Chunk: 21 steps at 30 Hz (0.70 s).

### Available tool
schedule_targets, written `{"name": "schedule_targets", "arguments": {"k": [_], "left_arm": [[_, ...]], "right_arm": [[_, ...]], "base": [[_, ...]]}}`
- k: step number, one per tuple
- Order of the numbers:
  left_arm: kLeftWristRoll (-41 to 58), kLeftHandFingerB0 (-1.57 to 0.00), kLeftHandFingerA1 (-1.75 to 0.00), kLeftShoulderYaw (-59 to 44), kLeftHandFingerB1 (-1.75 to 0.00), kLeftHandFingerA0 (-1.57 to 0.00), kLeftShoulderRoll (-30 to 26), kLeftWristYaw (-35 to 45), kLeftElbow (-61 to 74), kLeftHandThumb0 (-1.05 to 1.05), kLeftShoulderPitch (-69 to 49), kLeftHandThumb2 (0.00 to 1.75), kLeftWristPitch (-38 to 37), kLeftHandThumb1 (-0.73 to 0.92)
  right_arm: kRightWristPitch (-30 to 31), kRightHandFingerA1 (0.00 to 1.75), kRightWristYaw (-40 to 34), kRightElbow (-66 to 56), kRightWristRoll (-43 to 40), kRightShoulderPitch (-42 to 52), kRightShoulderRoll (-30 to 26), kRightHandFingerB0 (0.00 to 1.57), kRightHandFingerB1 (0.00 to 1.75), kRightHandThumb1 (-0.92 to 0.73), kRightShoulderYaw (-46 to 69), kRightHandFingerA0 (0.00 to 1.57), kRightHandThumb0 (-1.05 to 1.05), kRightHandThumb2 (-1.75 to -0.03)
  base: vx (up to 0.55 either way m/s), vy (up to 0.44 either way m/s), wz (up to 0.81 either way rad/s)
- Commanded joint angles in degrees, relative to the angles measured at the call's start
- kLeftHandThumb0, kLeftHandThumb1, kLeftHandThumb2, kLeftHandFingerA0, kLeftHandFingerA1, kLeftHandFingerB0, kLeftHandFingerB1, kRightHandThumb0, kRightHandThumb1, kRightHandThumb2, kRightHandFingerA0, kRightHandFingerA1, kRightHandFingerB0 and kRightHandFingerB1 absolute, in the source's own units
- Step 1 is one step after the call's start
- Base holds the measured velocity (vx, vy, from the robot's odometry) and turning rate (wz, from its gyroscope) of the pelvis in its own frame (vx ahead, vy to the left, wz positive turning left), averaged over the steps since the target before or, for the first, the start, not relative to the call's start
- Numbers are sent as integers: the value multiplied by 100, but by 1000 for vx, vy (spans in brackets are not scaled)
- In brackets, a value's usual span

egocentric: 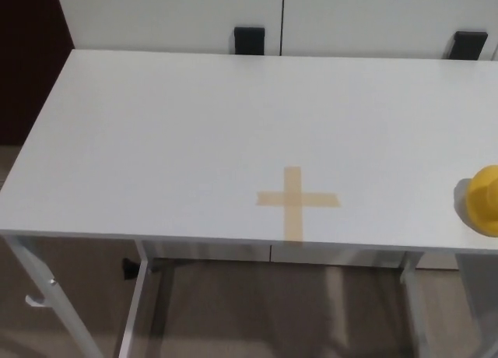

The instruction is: The robot uses its right hand to push the yellow duck toy to the center of the white desk.

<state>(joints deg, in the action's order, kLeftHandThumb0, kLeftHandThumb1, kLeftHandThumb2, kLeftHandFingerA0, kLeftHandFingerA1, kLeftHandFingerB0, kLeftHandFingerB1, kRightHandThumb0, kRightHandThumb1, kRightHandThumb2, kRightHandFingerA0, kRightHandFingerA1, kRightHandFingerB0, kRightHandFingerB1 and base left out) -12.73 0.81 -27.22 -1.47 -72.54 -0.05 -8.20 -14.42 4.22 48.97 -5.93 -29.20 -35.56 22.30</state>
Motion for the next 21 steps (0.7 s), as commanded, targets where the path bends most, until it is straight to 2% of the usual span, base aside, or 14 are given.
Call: {"name": "schedule_targets", "arguments": {"k": [1,2,4,5,6,9,10,12,14,16,17,18,19,21], "left_arm": [[13,-75,-52,-3,-48,-83,-32,-33,-43,-15,46,62,-175,70],[21,-77,-54,-9,-49,-82,-34,-29,-34,-19,29,61,-195,69],[54,-77,-55,-33,-48,-83,-27,-10,-2,-18,-15,61,-226,69],[34,-80,-60,-15,-49,-84,-25,-18,-1,-20,-16,61,-238,68],[18,-80,-60,0,-49,-84,-25,-25,-1,-20,-15,61,-247,68],[15,-77,-52,-1,-48,-84,-16,-19,-46,-16,21,62,-234,70],[19,-77,-52,-5,-48,-84,-14,-27,-48,-15,15,62,-224,71],[21,-77,-52,-7,-48,-84,-12,-36,-48,-15,5,62,-215,71],[12,-78,-52,7,-49,-85,-15,-35,2,-17,-37,62,-241,70],[30,-78,-52,-9,-49,-85,-7,-29,3,-17,-41,62,-255,70],[0,-79,-52,19,-49,-84,-9,-41,-4,-17,-24,62,-243,70],[-23,-79,-52,39,-49,-84,-10,-51,-9,-17,-12,62,-234,70],[-22,-80,-52,40,-49,-85,1,-51,-20,-15,11,63,-219,73],[15,-79,-53,15,-49,-84,22,-38,-38,-16,27,62,-207,71]], "right_arm": [[371,12,603,-338,-237,180,179,0,24,-92,-158,0,-91,-85],[366,16,599,-335,-211,175,277,1,21,-78,-220,0,-87,-123],[84,15,544,-248,-183,141,602,9,21,-79,-323,3,-91,-122],[114,20,515,-290,-172,145,672,0,22,-79,-359,0,-85,-123],[156,20,498,-330,-162,151,710,0,22,-79,-384,0,-85,-123],[347,17,396,-291,-90,116,945,2,24,-79,-524,0,-83,-123],[365,12,415,-289,-92,140,981,10,21,-83,-546,3,-88,-124],[398,12,440,-312,-102,176,1012,10,21,-83,-567,3,-88,-124],[383,22,376,-262,-99,210,1130,5,22,-80,-598,3,-83,-122],[345,22,320,-169,-84,203,1226,5,22,-80,-624,3,-83,-122],[284,28,347,-92,-99,189,1258,4,26,-92,-621,0,-90,-83],[236,28,368,-33,-109,177,1282,4,26,-92,-619,0,-90,-83],[212,20,373,106,-137,162,1363,8,26,-77,-607,0,-81,-123],[250,17,348,255,-151,152,1451,8,23,-79,-597,0,-84,-123]], "base": [[0,0,0],[0,0,0],[0,0,0],[0,0,0],[0,0,0],[0,0,0],[0,0,0],[0,0,0],[0,0,0],[0,0,0],[0,0,0],[0,0,0],[0,0,0],[0,0,0]]}}
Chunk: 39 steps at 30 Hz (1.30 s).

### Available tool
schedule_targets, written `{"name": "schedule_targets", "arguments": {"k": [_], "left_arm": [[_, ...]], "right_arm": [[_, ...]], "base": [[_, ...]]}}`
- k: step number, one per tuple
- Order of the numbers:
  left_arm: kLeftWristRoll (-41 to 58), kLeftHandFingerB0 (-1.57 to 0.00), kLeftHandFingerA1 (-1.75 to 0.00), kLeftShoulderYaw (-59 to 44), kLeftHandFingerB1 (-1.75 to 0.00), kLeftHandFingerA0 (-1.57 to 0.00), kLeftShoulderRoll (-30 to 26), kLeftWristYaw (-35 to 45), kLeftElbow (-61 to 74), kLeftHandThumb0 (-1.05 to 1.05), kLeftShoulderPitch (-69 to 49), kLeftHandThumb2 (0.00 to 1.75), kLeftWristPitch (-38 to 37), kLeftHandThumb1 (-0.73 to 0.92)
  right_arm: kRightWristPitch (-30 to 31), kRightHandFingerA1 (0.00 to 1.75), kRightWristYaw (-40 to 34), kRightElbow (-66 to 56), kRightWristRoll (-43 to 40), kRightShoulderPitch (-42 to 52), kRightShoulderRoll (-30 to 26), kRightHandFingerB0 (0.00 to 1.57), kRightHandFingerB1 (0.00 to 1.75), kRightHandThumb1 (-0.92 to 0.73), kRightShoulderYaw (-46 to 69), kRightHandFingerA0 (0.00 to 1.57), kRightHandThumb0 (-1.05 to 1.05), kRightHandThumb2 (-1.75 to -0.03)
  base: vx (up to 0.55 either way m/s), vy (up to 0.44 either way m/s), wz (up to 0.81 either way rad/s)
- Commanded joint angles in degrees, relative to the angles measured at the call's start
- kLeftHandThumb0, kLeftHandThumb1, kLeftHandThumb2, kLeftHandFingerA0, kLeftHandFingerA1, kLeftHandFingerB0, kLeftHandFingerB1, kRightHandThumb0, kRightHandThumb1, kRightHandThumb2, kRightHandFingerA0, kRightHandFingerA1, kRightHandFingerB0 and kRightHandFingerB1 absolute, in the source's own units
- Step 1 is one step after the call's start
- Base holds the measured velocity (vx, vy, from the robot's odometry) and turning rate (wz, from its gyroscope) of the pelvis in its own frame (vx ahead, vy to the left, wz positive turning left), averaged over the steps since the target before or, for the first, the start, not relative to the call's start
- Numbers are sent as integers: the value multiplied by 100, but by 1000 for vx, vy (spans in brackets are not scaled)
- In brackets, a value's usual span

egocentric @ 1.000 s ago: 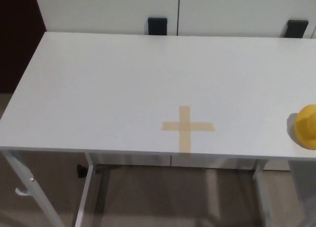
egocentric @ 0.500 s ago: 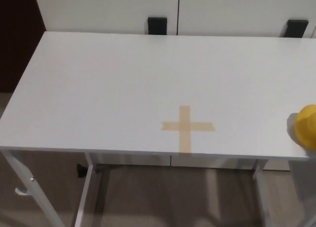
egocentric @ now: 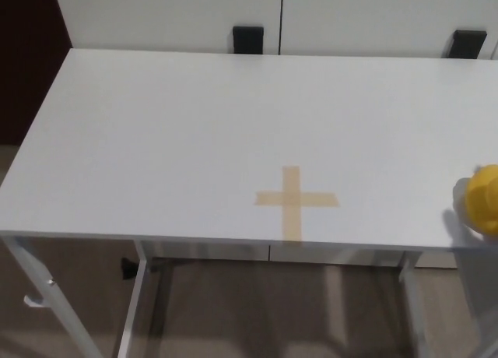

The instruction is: The robot uses its right hand to push the yellow duck toy to the center of the white desk.

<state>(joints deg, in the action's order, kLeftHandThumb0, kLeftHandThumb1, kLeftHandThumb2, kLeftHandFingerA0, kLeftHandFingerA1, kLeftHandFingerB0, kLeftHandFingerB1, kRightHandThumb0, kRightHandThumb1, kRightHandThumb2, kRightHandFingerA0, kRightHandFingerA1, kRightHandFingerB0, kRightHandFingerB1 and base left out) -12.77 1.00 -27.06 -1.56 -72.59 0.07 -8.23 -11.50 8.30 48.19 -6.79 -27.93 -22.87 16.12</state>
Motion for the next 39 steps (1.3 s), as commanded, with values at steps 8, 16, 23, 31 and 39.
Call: {"name": "schedule_targets", "arguments": {"k": [8,16,23,31,39], "left_arm": [[-12,-81,-54,48,-49,-84,43,-60,-46,-16,1,62,-241,70],[-32,-81,-55,95,-51,-84,40,-54,-9,-17,-25,62,-299,70],[14,-84,-57,51,-51,-86,97,-103,-26,-18,-45,61,-257,67],[-27,-84,-55,84,-51,-84,150,-98,-45,-17,-31,61,-217,68],[1,-86,-59,59,-52,-86,201,-102,-49,-16,-30,60,-190,66]], "right_arm": [[-48,26,-216,590,47,-69,300,7,27,-92,-34,2,-92,-80],[-173,29,-404,614,-53,31,651,6,30,-75,5,0,-77,-119],[-106,28,-571,550,-152,48,881,8,27,-92,108,1,-91,-81],[-119,28,-749,410,-207,-25,1200,13,29,-91,201,3,-89,-84],[-61,41,-943,271,-125,-17,1516,8,40,-80,121,5,-84,-117]], "base": [[0,0,0],[0,0,0],[0,0,0],[0,0,0],[0,0,0]]}}
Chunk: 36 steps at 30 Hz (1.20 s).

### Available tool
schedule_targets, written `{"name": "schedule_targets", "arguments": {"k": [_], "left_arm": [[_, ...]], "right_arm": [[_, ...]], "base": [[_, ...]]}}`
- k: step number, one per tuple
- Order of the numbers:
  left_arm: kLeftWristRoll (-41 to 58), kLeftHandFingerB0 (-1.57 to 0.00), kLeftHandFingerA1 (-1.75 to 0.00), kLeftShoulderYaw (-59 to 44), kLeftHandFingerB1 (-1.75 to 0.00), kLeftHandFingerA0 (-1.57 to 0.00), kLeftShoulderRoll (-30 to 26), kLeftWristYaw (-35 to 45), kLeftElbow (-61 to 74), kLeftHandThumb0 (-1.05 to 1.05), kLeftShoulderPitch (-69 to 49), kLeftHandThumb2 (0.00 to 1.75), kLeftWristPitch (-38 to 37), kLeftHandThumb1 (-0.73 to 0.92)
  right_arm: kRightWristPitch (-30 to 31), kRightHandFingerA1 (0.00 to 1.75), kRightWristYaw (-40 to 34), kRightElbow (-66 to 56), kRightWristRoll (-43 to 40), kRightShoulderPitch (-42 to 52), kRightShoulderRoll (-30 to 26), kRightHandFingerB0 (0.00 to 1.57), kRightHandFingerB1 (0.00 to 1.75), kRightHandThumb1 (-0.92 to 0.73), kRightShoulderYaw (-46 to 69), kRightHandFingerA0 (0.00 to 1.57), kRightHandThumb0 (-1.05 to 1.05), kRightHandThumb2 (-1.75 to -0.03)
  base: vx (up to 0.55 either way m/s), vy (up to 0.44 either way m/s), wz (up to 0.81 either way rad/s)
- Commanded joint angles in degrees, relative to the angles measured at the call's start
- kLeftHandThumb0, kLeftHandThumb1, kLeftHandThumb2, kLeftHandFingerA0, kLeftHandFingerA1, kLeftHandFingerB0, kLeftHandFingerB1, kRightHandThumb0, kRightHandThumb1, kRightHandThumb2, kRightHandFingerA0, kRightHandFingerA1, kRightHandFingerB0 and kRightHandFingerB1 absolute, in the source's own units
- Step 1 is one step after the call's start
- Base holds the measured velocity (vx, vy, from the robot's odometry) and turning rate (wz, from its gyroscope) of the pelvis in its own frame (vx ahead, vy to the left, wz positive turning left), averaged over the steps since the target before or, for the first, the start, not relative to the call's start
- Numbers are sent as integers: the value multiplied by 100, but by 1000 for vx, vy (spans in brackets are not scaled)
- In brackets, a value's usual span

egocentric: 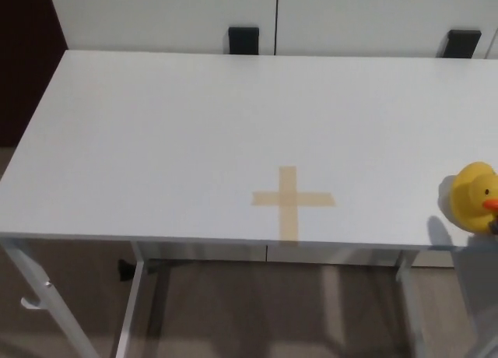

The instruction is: The robot uses its right hand to push the yellow duck toy to the center of the white desk.

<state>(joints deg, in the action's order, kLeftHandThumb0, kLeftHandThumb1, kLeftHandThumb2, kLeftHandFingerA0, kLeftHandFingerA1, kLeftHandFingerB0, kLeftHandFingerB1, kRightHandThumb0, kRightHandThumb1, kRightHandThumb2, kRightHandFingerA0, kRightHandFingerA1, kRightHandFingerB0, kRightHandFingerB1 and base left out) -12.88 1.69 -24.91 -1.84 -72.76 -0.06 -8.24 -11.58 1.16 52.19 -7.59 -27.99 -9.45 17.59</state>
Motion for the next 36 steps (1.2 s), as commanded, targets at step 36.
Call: {"name": "schedule_targets", "arguments": {"k": [36], "left_arm": [[-30,-86,-67,119,-52,-88,42,-126,-73,-16,53,61,-191,69]], "right_arm": [[206,46,153,-417,619,-28,529,19,38,-92,-1557,13,-91,-79]], "base": [[0,0,0]]}}
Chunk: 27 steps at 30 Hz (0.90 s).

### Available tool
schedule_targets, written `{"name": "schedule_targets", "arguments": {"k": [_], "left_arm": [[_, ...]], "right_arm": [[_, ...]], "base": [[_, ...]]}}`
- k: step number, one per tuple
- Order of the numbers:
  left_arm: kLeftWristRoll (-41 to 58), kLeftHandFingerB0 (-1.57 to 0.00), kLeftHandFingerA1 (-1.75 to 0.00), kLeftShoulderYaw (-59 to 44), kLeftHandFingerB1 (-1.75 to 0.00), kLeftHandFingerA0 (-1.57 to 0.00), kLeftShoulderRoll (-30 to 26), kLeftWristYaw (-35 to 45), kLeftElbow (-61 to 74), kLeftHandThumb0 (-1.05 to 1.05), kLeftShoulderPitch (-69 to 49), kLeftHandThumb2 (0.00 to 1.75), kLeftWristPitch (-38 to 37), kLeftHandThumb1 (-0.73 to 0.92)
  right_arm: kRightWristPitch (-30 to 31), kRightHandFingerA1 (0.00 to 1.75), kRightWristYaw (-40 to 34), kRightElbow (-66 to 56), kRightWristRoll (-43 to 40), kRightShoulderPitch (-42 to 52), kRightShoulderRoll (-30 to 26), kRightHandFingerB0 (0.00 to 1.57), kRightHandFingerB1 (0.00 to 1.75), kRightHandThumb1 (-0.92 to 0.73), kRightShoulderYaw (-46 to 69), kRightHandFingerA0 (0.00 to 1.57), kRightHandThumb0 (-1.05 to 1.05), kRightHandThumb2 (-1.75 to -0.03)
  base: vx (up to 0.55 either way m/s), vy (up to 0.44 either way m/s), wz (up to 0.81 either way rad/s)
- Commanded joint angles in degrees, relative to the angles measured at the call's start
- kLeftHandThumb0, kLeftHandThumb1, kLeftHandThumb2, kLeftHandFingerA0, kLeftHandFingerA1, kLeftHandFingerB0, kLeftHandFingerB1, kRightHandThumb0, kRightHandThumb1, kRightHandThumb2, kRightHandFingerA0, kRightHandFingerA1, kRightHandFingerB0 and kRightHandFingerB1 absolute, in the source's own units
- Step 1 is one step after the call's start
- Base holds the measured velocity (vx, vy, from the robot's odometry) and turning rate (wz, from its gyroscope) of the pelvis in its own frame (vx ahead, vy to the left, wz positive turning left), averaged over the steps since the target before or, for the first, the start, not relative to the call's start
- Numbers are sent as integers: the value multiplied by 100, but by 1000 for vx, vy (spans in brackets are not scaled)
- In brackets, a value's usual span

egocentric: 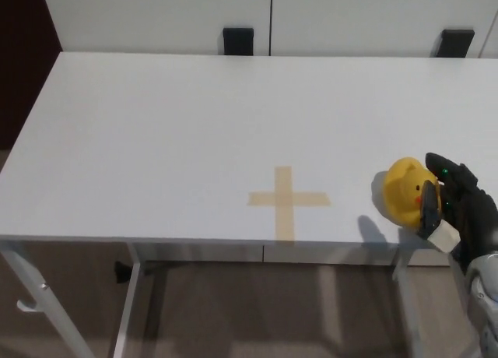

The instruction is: The robot uses its right hand to push the yellow duck toy to the center of the white desk.

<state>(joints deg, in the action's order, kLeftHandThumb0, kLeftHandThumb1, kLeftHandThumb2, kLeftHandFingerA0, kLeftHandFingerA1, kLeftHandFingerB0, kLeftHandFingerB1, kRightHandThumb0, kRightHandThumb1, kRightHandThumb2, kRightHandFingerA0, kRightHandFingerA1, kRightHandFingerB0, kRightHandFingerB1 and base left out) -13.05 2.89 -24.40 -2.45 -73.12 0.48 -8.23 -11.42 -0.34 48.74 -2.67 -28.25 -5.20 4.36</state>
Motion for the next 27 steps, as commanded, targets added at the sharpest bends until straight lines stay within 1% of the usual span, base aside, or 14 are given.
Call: {"name": "schedule_targets", "arguments": {"k": [1,5,6,10,11,12,13,16,17,19,22,23,26,27], "left_arm": [[-27,-86,-67,11,-52,-88,-16,-62,-41,-16,-1,61,-204,69],[-35,-86,-67,20,-52,-88,-21,-58,-46,-16,-2,61,-215,69],[-40,-87,-60,27,-53,-88,-11,-64,-53,-13,-7,62,-206,71],[-47,-87,-60,41,-53,-88,4,-74,-65,-13,-14,62,-192,71],[-57,-88,-74,56,-54,-87,5,-66,-59,-15,-21,61,-196,70],[-64,-88,-74,68,-54,-87,6,-59,-55,-15,-26,61,-198,70],[-58,-89,-73,66,-55,-86,13,-61,-53,-15,-32,61,-202,71],[-38,-89,-73,61,-55,-86,20,-70,-52,-15,-39,61,-206,71],[-31,-88,-70,57,-54,-88,38,-85,-52,-14,-44,61,-196,71],[-17,-88,-71,48,-54,-88,68,-103,-50,-14,-47,61,-166,71],[-12,-88,-71,44,-54,-88,72,-97,-48,-14,-41,61,-143,71],[-28,-89,-71,58,-56,-87,73,-104,-48,-12,-46,64,-167,71],[-6,-90,-72,39,-57,-88,85,-87,-44,-10,-58,63,-199,72],[-27,-87,-65,60,-53,-87,84,-85,-36,-15,-61,62,-199,72]], "right_arm": [[193,46,330,-89,115,-9,122,19,38,-92,-255,13,-91,-79],[207,46,346,-116,96,-9,134,19,38,-92,-285,13,-91,-79],[217,45,281,-130,135,-6,193,19,38,-92,-334,13,-89,-80],[241,45,180,-165,190,2,279,19,38,-92,-413,13,-89,-80],[236,45,106,-160,186,-13,384,18,38,-92,-428,9,-95,-79],[233,45,49,-158,182,-24,463,18,38,-92,-441,9,-95,-79],[226,53,-30,-142,200,-51,559,0,50,-45,-467,1,-37,-111],[218,53,-120,-123,240,-83,657,0,50,-45,-493,1,-37,-111],[281,16,-166,-129,268,-121,748,0,19,-80,-536,0,-91,-126],[361,17,-242,-136,305,-182,908,0,18,-78,-598,0,-88,-124],[349,17,-258,-137,304,-189,949,0,18,-78,-590,0,-88,-124],[417,8,-289,-160,340,-217,1006,0,0,-89,-630,0,-105,-131],[444,7,-332,-165,412,-252,1093,0,0,-90,-708,0,-105,-130],[468,8,-365,-181,433,-259,1133,0,1,-89,-735,0,-103,-129]], "base": [[0,0,0],[0,0,0],[0,0,0],[0,0,0],[0,0,0],[0,0,0],[0,0,0],[0,0,0],[0,0,0],[0,0,0],[0,0,0],[0,0,0],[0,0,0],[0,0,0]]}}
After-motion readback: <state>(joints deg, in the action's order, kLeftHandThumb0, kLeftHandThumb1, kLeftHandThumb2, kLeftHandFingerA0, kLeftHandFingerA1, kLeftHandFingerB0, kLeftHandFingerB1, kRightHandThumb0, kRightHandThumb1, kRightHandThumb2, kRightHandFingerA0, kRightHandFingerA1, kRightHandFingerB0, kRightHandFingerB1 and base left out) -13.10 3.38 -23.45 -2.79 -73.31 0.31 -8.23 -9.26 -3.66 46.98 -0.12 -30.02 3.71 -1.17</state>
